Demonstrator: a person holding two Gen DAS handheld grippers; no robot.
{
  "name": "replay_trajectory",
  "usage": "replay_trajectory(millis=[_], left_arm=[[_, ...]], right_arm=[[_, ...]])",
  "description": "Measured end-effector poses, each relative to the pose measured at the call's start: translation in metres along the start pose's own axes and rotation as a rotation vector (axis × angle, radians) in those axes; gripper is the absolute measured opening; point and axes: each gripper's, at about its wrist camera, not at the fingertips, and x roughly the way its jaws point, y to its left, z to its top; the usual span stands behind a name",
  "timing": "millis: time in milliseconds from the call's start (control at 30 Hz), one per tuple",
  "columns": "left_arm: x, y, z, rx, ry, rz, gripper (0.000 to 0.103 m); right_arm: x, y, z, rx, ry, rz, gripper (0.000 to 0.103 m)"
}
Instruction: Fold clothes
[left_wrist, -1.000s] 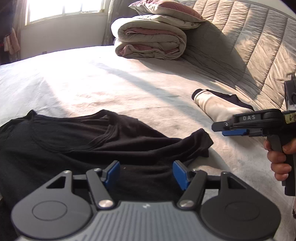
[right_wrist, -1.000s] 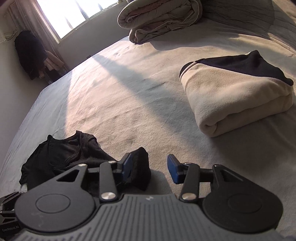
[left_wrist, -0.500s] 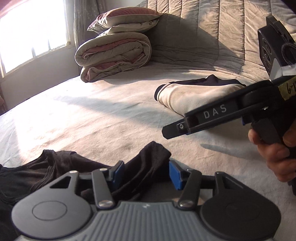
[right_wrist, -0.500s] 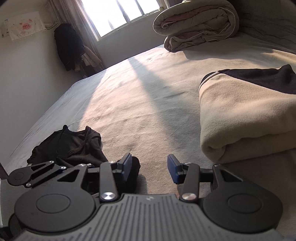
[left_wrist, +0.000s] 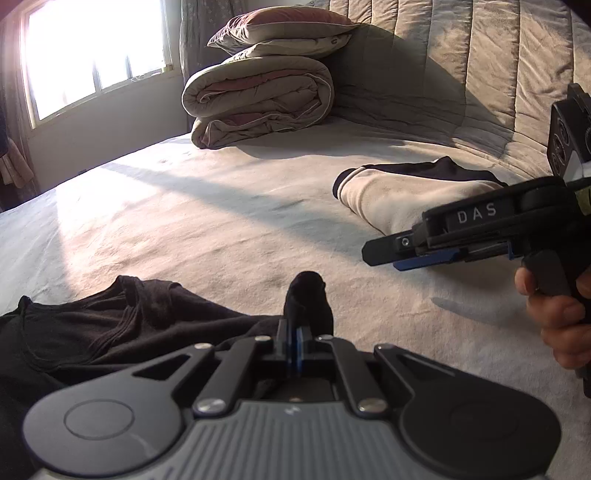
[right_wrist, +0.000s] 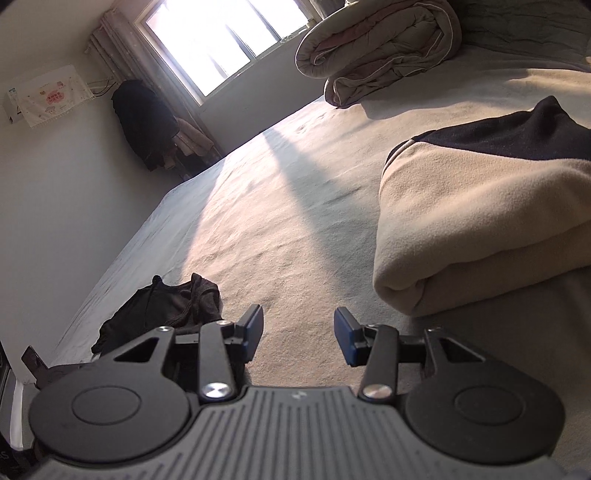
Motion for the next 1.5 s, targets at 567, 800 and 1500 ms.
replay_trajectory(millis=[567, 800, 1500], left_arm=[[0.001, 0.049, 0.012, -0.452, 0.050, -0.159, 0.003], [0.005, 0.043, 0.015, -0.434, 0.059, -0.173, 0.003], [-0.027, 0.037, -0.049, -0.116, 0.272, -0.221, 0.003]], right_arm=[[0.024, 0.040, -0.028, -0.179, 0.174, 0.203, 0.047], [0.034, 0.039, -0.034, -0.168, 0.135, 0.139, 0.047], [0.025, 0.027, -0.023, -0.170, 0.057, 0.004, 0.020]])
